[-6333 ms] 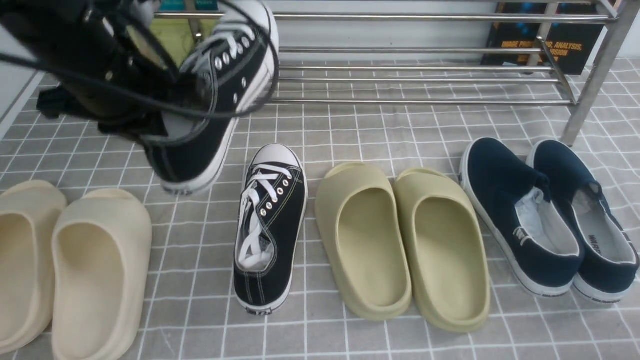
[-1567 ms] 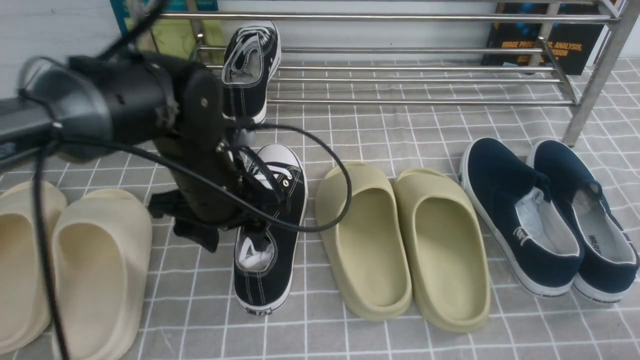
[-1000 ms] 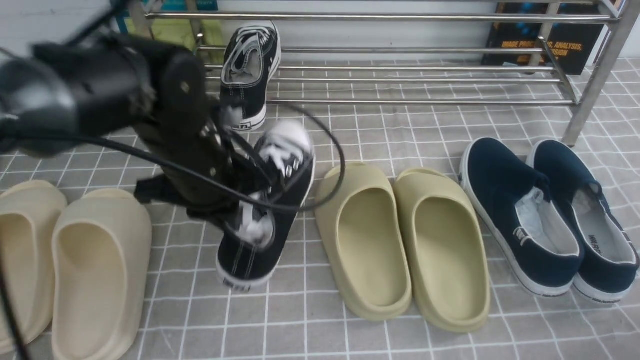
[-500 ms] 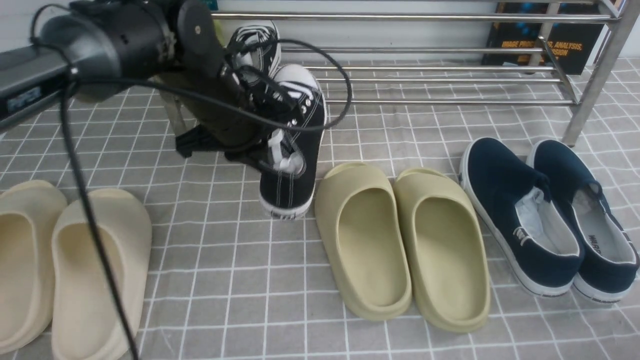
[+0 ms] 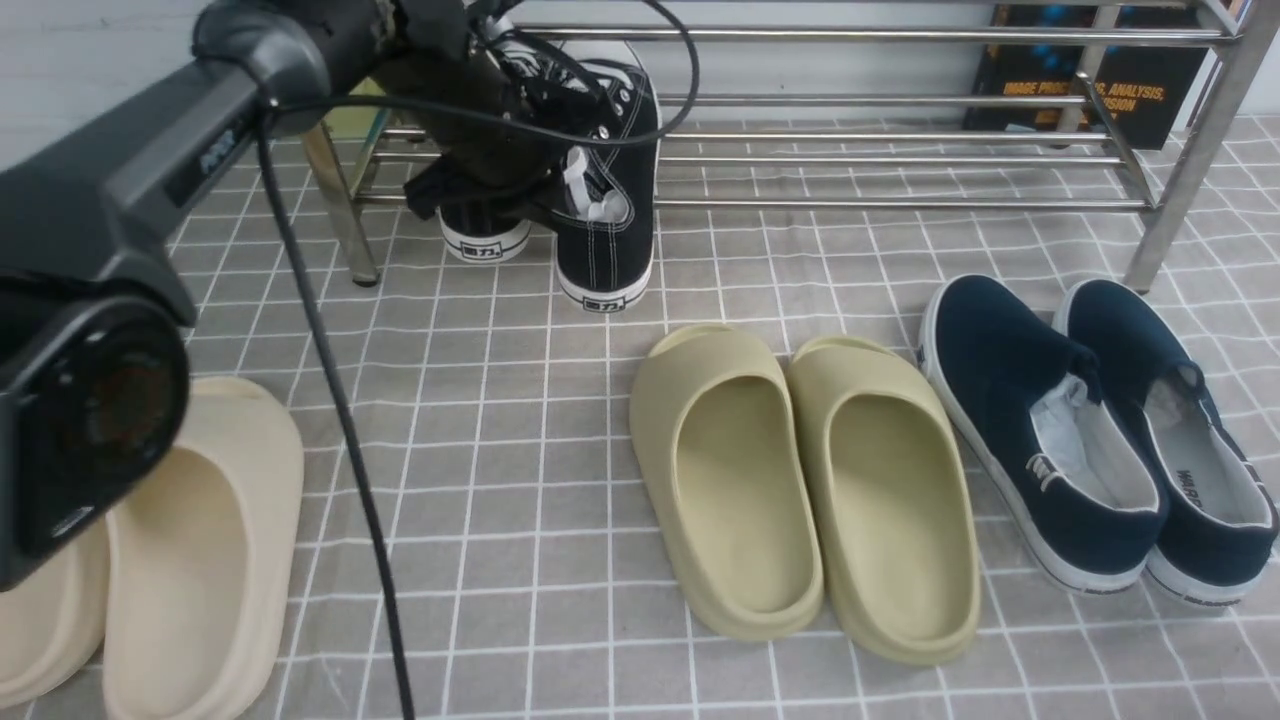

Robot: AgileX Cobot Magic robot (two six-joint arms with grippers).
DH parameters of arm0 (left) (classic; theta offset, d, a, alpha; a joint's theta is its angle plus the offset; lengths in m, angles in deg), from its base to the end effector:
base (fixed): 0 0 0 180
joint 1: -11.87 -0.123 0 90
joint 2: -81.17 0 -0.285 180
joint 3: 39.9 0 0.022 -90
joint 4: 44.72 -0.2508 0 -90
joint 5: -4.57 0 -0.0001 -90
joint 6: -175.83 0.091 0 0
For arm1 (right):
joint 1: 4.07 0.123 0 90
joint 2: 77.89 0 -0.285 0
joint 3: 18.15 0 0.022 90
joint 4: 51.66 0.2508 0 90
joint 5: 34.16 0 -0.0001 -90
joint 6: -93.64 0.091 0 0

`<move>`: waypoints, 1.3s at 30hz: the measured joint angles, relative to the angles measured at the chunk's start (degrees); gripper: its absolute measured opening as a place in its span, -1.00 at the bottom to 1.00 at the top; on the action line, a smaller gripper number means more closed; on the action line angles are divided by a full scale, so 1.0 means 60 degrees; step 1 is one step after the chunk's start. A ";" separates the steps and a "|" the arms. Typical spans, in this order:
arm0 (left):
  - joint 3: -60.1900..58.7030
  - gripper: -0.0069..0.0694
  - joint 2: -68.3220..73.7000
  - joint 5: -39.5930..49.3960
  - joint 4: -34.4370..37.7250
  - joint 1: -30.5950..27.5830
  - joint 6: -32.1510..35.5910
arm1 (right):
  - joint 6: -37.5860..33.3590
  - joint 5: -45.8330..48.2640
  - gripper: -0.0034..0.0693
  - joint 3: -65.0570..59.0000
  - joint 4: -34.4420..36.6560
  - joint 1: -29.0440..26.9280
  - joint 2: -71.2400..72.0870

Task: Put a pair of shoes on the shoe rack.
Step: Use the left arm to put a shoe into the shoe rack

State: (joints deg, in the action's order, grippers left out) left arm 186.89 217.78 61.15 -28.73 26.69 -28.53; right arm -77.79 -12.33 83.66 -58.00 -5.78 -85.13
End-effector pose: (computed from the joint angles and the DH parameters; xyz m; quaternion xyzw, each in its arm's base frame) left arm 0.4858 -0.1502 0.2687 -0.1185 0.9414 -0.2215 0.2250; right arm 0.0522 -0.0053 0.1739 0.0430 0.8033 -0.0115 0.5938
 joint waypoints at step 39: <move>-0.1555 -0.85 -0.1235 0.2237 -0.1877 0.1560 0.2008 | 0.0000 0.0000 -0.25 0.0000 0.0000 0.0000 0.0000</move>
State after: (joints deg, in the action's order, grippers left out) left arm 177.56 210.37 74.57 -39.99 36.05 -16.48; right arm -77.79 -12.33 83.66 -58.00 -5.78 -85.13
